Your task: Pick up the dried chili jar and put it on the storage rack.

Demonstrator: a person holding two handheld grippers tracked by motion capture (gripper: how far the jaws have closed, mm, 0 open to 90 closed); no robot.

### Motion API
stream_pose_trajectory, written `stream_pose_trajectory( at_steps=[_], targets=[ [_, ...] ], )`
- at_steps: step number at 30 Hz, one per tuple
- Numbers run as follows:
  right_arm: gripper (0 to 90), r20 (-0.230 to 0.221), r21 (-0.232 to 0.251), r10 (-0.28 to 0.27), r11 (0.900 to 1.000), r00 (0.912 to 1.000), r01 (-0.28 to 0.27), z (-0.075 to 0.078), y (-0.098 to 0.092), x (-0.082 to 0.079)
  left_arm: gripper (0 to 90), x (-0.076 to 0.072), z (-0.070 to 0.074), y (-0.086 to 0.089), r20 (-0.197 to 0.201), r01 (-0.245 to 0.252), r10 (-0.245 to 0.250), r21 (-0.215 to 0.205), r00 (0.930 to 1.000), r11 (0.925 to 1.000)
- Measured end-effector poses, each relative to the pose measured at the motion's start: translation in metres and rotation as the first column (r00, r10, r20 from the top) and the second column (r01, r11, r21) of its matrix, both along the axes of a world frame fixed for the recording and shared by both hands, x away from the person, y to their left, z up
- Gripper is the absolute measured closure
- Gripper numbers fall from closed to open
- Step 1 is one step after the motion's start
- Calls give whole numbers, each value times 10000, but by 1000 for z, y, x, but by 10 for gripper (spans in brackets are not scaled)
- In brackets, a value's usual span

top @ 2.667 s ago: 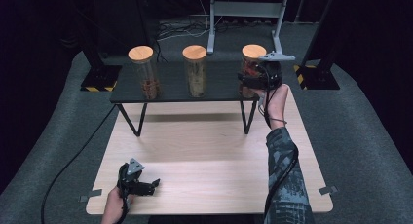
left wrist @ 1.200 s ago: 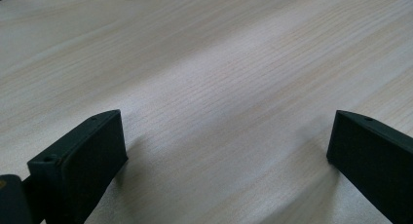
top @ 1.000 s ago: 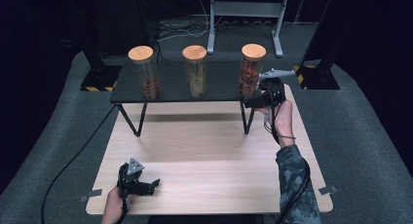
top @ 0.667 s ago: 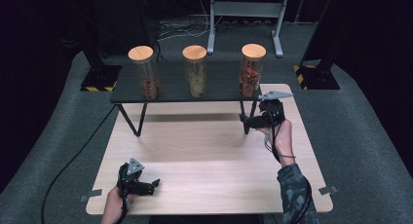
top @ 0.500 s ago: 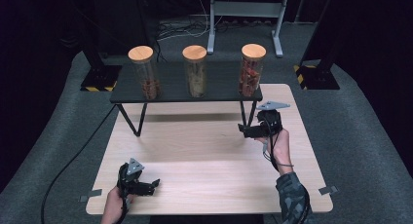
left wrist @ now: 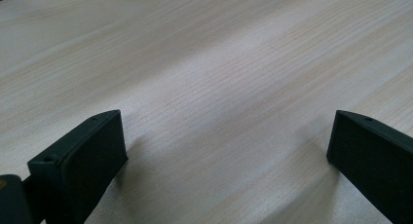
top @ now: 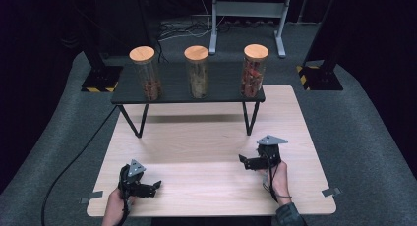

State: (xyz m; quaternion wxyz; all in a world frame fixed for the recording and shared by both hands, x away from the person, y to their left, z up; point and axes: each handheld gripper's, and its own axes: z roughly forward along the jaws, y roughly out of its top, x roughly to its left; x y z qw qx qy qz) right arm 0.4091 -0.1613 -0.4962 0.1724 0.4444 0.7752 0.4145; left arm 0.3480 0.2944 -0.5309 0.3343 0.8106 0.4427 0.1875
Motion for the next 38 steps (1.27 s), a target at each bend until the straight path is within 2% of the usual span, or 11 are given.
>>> stream_pose_trajectory(
  at_steps=[2,5,10,15,20,25,31,36,38],
  targets=[
    [0,-64,141,68,9999,10000,-67,-12,-3,-10,0,0,0,0,3,6,-6,1,10000,10000],
    [0,13,61,20,10000,10000,-20,-23,-7,-23,0,0,0,0,4,5,-5,21,10000,10000],
    [0,83,-42,16,10000,10000,-15,-29,-10,-34,0,0,0,0,-12,13,-13,-8,10000,10000],
    [0,-21,-205,102,9997,9999,-102,-30,-9,-36,0,0,0,-3,-35,-242,242,-41,9997,9997],
    [0,71,-433,72,9990,9999,-69,-30,-7,-39,0,0,0,-3,-28,-203,203,-12,9998,9998],
    [0,-189,-738,169,9971,9997,-182,-31,-4,-37,0,0,0,-3,-23,-209,209,-17,9998,9998],
    [5,-194,-1029,173,9945,9997,-192,-32,-2,-37,0,0,0,-3,-27,-244,244,-12,9997,9997],
    [6,-476,-1301,90,9914,9988,-151,-33,1,-34,0,1,0,-4,-17,-215,215,-6,9998,9998],
    [1,-652,-1151,111,9932,9978,-186,-33,0,-34,0,1,0,-4,-20,-189,189,2,9998,9998]
  ],
)
